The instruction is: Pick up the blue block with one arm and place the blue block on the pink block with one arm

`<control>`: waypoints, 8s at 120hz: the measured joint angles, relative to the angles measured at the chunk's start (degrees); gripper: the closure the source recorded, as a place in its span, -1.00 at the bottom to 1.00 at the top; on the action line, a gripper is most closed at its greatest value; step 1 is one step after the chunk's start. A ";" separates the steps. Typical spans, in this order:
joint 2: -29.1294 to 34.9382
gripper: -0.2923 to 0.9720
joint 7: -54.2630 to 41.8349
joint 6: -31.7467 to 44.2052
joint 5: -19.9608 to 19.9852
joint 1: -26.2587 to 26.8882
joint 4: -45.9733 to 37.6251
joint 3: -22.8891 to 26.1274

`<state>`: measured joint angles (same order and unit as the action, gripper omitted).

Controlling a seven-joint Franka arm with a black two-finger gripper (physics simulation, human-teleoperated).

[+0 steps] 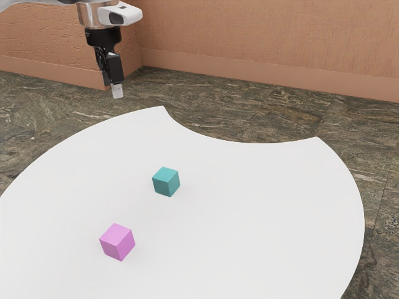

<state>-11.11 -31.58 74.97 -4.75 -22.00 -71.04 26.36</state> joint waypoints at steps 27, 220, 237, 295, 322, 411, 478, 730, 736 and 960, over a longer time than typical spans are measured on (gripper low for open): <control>0.00 -0.54 -0.24 0.00 -0.34 0.34 -0.01 0.10; 9.58 -0.54 53.71 63.66 -3.43 -7.00 -48.48 9.12; 4.60 -0.54 55.41 63.99 -3.95 -5.92 -47.69 8.82; -11.82 -0.54 37.49 52.30 -3.74 -4.82 -36.53 1.91; -16.47 -0.54 28.61 50.47 -6.33 -4.47 -30.34 1.41; -19.83 -0.54 24.64 49.77 1.16 8.58 -21.43 -12.32; -23.48 -0.54 23.87 50.16 -0.77 10.31 -22.15 -14.15; 22.72 0.06 37.87 65.33 3.35 3.29 -72.53 -5.50; 24.49 0.05 38.43 65.70 4.90 3.38 -75.07 -4.96; 31.10 -0.06 18.76 68.28 19.09 1.51 -81.83 -4.91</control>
<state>19.99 -12.83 143.25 14.35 -20.49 -152.87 21.46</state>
